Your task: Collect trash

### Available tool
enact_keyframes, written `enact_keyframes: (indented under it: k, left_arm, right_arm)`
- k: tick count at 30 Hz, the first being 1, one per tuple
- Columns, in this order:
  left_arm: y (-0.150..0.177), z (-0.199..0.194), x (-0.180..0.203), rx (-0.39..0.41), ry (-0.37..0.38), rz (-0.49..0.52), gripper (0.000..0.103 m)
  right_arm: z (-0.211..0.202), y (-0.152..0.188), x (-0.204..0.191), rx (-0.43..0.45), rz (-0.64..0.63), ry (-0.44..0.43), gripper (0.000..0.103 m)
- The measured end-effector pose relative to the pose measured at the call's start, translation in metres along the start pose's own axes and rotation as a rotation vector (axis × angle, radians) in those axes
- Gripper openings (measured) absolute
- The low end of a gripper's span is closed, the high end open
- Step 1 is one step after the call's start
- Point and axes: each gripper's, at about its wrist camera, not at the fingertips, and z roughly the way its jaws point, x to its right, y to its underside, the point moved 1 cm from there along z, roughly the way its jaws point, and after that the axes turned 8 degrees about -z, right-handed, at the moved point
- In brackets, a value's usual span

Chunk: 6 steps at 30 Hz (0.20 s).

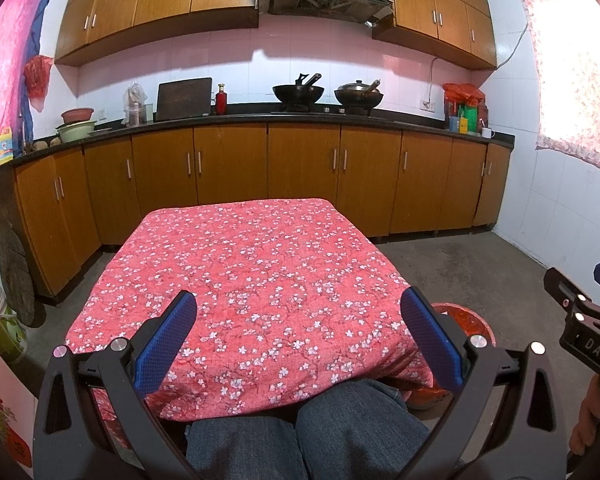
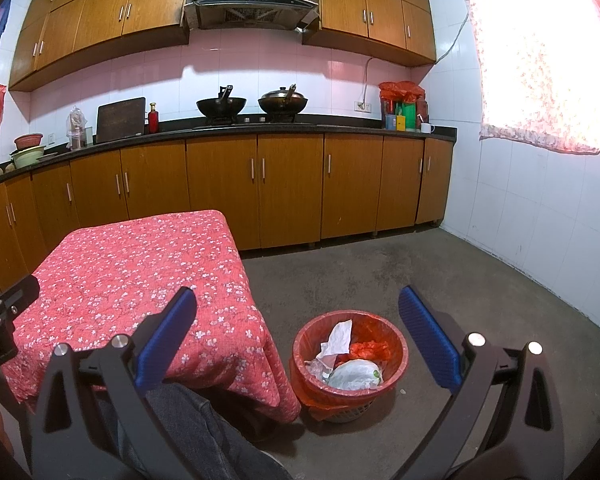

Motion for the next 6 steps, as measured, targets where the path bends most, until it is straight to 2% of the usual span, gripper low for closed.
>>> enact_keyframes:
  k: [6]
  left_arm:
    - [0.0014,-0.0008,0.0022,-0.003,0.012,0.004,0.101]
  right_arm:
    - [-0.0002,0.0020,-0.0017,-0.001,0.002,-0.001,0.099]
